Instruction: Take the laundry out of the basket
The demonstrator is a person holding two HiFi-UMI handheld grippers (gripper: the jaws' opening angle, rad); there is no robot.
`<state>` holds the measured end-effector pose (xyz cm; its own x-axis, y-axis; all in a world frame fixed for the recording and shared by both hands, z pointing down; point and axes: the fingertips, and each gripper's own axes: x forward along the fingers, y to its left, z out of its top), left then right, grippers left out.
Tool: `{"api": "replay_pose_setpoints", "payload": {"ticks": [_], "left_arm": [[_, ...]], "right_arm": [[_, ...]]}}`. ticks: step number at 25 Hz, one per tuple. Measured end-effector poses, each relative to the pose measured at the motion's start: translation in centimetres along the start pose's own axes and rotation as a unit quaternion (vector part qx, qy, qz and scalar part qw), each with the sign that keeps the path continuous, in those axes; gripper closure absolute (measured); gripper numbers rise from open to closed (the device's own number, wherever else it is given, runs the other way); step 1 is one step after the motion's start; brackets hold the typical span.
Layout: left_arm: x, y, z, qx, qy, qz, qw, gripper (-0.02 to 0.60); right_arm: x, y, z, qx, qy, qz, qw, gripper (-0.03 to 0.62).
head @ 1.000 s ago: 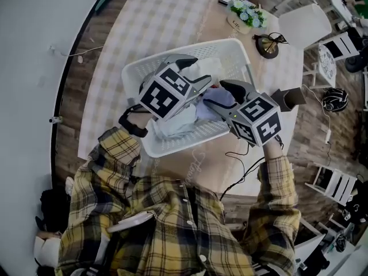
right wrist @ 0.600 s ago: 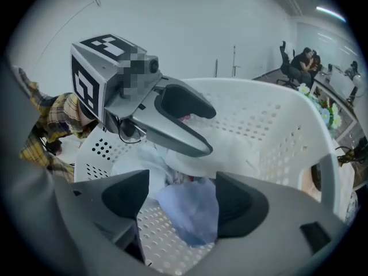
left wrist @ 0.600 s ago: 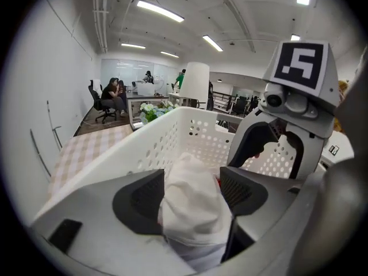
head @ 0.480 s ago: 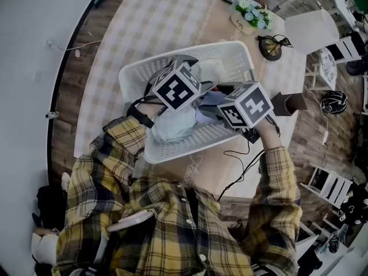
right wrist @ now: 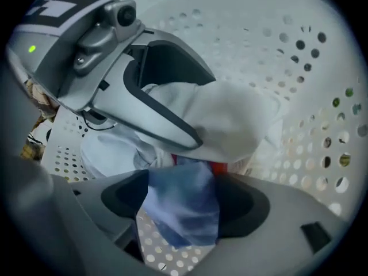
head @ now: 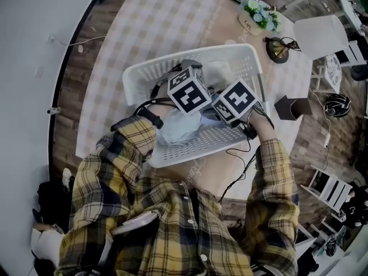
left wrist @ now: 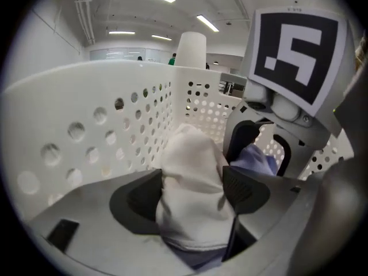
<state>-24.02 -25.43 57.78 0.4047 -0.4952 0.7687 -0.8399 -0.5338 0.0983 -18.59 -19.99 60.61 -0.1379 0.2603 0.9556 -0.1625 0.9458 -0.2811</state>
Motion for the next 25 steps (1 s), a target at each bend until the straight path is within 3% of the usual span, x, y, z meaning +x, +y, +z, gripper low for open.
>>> {"api": "replay_pose_setpoints", "payload": {"ticks": [8, 13, 15, 25], "left_arm": [[0.9, -0.3, -1.6, 0.039, 0.034, -0.004, 0.9986, 0.243], [1.0, -0.8, -2.2, 0.094, 0.056, -0.003, 0.9940, 0.424], [0.9, -1.0, -2.2, 0.109, 0.060, -0.005, 0.9922, 0.462], [0.0, -0.9, -1.7, 0.110, 0.063, -0.006, 0.9919, 0.500]], "right_arm": [[2.5, -0.5, -0.8, 0.019, 0.023, 0.018, 0.999, 0.263], [2.8, -1.0, -0.6, 0.011, 0.021, 0.000, 1.000, 0.387], [2.8, -1.0, -0.4, 0.013, 0.014, 0.004, 1.000, 0.442], [1.1, -1.3, 0.4, 0.026, -0.017, -0.005, 0.999, 0.507]]}}
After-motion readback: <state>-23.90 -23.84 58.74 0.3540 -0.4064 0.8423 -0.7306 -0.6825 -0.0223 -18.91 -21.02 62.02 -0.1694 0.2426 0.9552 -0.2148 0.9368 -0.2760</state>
